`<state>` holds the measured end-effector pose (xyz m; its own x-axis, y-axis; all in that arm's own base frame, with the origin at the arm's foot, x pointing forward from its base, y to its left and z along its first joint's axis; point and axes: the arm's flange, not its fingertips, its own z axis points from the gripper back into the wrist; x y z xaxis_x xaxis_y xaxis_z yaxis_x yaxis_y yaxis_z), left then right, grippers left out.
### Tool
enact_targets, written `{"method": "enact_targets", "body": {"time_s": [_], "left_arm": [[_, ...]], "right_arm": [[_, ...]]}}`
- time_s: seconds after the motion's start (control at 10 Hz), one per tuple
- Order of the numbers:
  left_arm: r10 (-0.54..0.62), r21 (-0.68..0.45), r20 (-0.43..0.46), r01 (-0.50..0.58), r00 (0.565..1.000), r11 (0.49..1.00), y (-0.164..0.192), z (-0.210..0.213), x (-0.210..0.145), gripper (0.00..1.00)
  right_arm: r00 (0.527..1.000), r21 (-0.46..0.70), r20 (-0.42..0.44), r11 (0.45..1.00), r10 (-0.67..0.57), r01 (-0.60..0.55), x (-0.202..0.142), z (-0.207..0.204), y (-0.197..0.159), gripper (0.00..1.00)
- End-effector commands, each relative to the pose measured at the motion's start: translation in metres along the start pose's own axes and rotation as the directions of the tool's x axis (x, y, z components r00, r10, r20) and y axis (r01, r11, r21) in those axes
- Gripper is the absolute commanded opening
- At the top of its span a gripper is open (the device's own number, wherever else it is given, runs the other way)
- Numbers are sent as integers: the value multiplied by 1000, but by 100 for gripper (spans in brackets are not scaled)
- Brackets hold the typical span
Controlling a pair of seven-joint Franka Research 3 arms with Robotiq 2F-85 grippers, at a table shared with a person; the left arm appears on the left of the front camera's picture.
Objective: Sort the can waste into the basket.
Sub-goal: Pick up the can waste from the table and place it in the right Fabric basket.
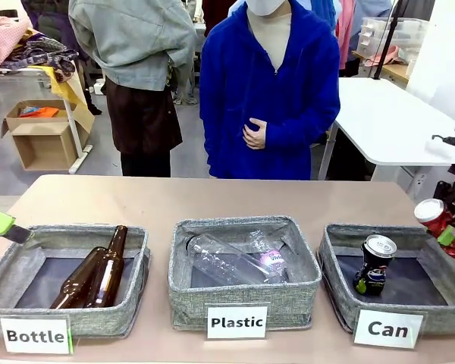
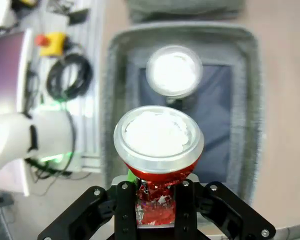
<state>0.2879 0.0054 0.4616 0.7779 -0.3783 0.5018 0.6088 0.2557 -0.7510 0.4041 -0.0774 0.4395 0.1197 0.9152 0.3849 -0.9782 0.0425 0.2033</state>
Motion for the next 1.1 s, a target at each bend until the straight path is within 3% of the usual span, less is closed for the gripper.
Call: {"method": "enact_targets", "body": {"time_s": [0.0, 0.1, 0.6, 0.7, 0.9, 1.0], "left_arm": [[-18, -6, -7, 18, 1000, 1000, 0, -1, -3, 100], [-18, -6, -7, 18, 1000, 1000, 0, -1, -3, 100], [-18, -6, -7, 18, 1000, 1000, 0, -1, -3, 100], [-18, -6, -7, 18, 1000, 1000, 0, -1, -3, 100], [-18, -6, -7, 18, 1000, 1000, 0, -1, -3, 100], [-18, -6, -7, 18, 1000, 1000, 0, -1, -3, 100]], "right_arm": [[999, -88, 11, 995, -53, 54, 9, -11, 6, 85], [998, -95, 9, 993, -63, 63, 9, -10, 5, 100], [996, -133, 47, 987, -79, 84, 9, -10, 4, 100], [993, -138, 93, 986, -77, 89, 7, -8, 7, 100], [935, -99, 310, 972, -172, 212, 0, -1, 16, 100], [836, -12, 457, 938, -303, 347, -5, 2, 20, 100]]}}
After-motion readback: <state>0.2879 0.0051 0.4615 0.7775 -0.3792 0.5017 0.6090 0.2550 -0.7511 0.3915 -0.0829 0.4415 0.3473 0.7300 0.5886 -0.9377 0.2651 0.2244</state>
